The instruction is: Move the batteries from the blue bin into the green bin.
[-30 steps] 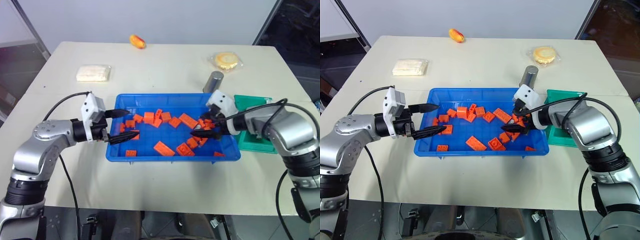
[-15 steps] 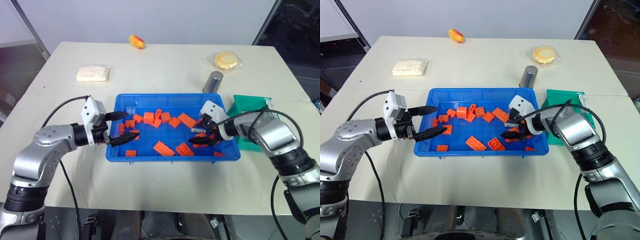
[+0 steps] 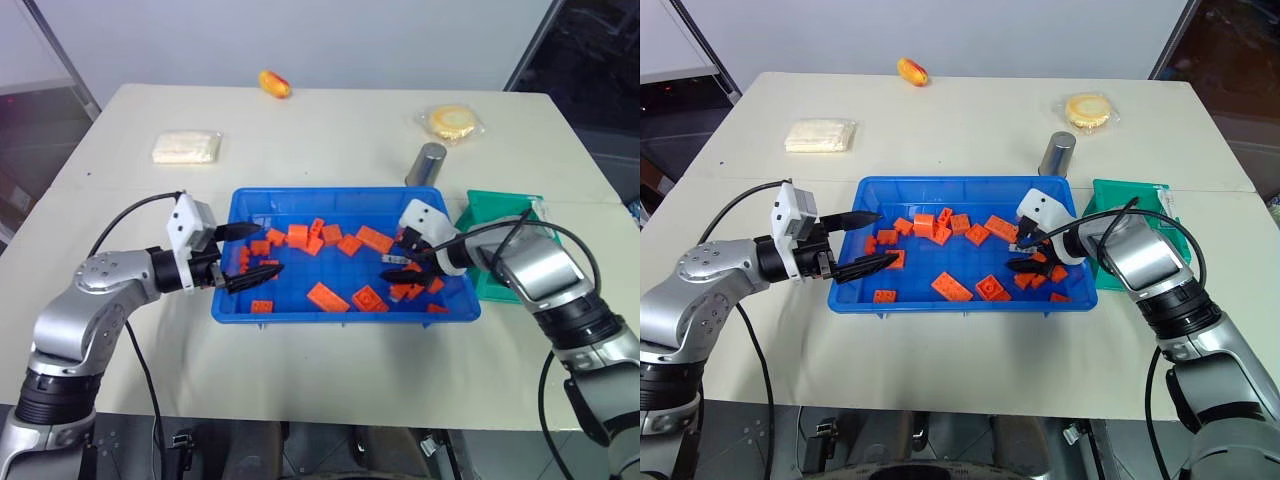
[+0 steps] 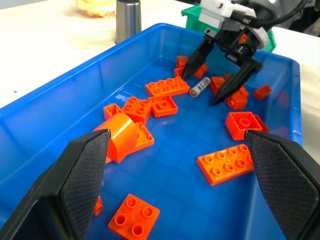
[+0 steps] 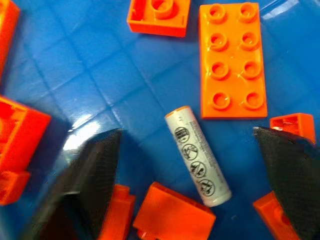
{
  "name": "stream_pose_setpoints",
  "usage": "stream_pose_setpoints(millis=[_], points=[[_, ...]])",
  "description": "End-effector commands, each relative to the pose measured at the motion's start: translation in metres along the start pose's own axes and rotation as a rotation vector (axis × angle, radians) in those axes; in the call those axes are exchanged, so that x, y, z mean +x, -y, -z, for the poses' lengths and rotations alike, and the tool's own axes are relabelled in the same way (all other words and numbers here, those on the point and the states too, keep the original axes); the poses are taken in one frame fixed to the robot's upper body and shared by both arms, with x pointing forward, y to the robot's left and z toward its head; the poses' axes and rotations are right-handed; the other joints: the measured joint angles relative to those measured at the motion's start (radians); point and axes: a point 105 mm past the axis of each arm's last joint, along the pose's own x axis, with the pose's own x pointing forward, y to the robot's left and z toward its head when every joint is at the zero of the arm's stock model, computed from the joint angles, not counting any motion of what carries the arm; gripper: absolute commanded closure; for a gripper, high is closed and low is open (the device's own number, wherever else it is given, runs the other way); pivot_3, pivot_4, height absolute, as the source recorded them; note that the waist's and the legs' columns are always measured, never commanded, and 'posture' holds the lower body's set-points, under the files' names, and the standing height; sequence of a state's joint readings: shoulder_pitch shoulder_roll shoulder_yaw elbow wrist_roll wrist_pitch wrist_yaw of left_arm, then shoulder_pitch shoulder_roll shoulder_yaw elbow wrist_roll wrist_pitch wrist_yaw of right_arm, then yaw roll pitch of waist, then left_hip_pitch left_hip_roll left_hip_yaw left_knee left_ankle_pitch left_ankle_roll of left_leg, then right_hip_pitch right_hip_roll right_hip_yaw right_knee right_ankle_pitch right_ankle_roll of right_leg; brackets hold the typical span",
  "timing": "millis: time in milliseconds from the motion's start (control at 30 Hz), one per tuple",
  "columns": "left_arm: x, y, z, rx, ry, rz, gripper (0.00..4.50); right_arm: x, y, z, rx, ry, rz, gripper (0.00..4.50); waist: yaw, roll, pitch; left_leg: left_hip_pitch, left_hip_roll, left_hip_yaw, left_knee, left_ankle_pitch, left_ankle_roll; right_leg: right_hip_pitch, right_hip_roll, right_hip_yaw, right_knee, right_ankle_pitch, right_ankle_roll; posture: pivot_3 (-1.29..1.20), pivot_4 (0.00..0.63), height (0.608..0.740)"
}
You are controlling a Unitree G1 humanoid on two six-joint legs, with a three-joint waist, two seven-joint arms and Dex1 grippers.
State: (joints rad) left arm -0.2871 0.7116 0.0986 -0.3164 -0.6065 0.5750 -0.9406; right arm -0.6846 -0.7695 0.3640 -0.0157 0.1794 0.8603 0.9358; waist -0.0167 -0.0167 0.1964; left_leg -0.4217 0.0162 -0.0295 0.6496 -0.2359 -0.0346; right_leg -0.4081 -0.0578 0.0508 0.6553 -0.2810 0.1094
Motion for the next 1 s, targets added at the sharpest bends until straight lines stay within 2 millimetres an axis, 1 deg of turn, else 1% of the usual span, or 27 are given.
stream_pose_setpoints(millis=[33,133,167,333,467,567,600,667,700,767,833,933,1000], points=[[-0.001,0.003,-0.014,0.061,0.021,0.019,0.00,0.005,-0.007,0.003,-0.018,-0.022,-0.033,2.34,0.000,0.000,0.000,0.000,0.000,0.000,0.000,0.000,0.000,0.000,0.000,0.000,0.000,0.000,0.000,0.00,0.150,0.740],[-0.002,0.002,-0.017,0.071,0.020,0.019,0.00,0.006,-0.008,0.001,-0.030,-0.020,-0.037,4.02,0.000,0.000,0.000,0.001,0.000,0.000,0.000,0.000,0.000,0.001,0.000,0.000,0.000,0.000,0.000,0.00,0.150,0.740],[-0.002,0.002,-0.017,0.073,0.020,0.019,0.00,0.006,-0.009,0.000,-0.033,-0.019,-0.037,4.43,0.000,0.000,0.000,0.001,0.000,0.000,0.000,0.000,0.000,0.001,0.000,0.000,0.000,0.000,0.000,0.00,0.150,0.740],[-0.003,0.003,-0.018,0.075,0.015,0.026,0.00,0.003,-0.003,-0.009,-0.051,0.006,0.000,4.47,-0.001,0.000,0.000,0.001,0.000,0.000,0.000,0.000,0.000,0.001,0.000,0.000,0.000,0.000,0.000,0.00,0.150,0.740],[-0.001,0.001,-0.019,0.080,0.019,0.037,0.00,-0.011,0.009,-0.030,-0.082,0.063,0.058,4.47,-0.001,0.000,0.000,0.001,0.000,0.000,0.000,0.000,0.000,0.001,0.000,0.000,0.000,0.000,0.000,0.00,0.150,0.740],[0.001,-0.002,-0.029,0.082,0.054,0.066,0.00,-0.036,0.029,-0.056,-0.083,0.140,0.158,4.47,-0.001,0.000,0.000,0.001,0.000,0.000,0.000,0.000,0.000,0.000,0.000,0.000,0.000,0.000,0.000,0.00,0.150,0.740],[0.003,-0.004,-0.034,0.086,0.076,0.077,0.00,-0.050,0.038,-0.066,-0.078,0.170,0.208,4.47,0.000,0.000,0.000,0.001,0.000,0.000,0.000,0.000,0.000,0.000,0.000,0.000,0.000,0.000,0.000,0.00,0.150,0.740],[0.009,-0.010,-0.045,0.100,0.111,0.102,0.00,-0.076,0.052,-0.075,-0.067,0.208,0.291,4.47,0.004,0.000,0.000,0.000,0.000,0.000,0.000,0.000,0.000,0.000,0.000,0.000,0.000,0.000,0.000,0.00,0.150,0.740],[0.013,-0.012,-0.049,0.109,0.125,0.113,0.00,-0.087,0.057,-0.076,-0.063,0.213,0.330,4.47,0.009,0.000,0.000,0.000,0.000,0.000,0.000,0.000,0.000,0.000,0.000,-0.001,0.000,0.000,0.000,0.00,0.150,0.740],[0.021,-0.014,-0.058,0.124,0.155,0.150,0.00,-0.109,0.068,-0.067,-0.062,0.187,0.410,4.47,0.016,0.000,0.000,-0.001,-0.001,-0.001,-0.001,0.000,0.000,0.000,0.000,-0.001,-0.001,0.000,0.000,0.00,0.150,0.740],[0.030,-0.013,-0.063,0.141,0.169,0.207,0.00,-0.127,0.074,-0.052,-0.051,0.143,0.468,4.47,0.020,0.000,0.000,-0.002,-0.002,0.000,-0.001,0.000,0.000,0.000,-0.001,-0.001,-0.002,0.000,0.000,0.00,0.150,0.740],[0.044,-0.015,-0.065,0.161,0.172,0.263,0.00,-0.145,0.078,-0.026,-0.001,0.087,0.526,4.47,0.022,0.000,0.000,-0.003,-0.002,0.000,0.000,0.000,0.000,-0.001,-0.001,-0.001,-0.003,0.000,0.000,0.00,0.150,0.740],[0.052,-0.018,-0.064,0.168,0.171,0.279,0.00,-0.153,0.079,-0.013,0.027,0.064,0.552,4.47,0.020,0.000,0.000,-0.003,-0.001,0.000,0.000,0.000,0.000,-0.001,-0.001,-0.001,-0.002,0.000,0.000,0.00,0.150,0.740]])
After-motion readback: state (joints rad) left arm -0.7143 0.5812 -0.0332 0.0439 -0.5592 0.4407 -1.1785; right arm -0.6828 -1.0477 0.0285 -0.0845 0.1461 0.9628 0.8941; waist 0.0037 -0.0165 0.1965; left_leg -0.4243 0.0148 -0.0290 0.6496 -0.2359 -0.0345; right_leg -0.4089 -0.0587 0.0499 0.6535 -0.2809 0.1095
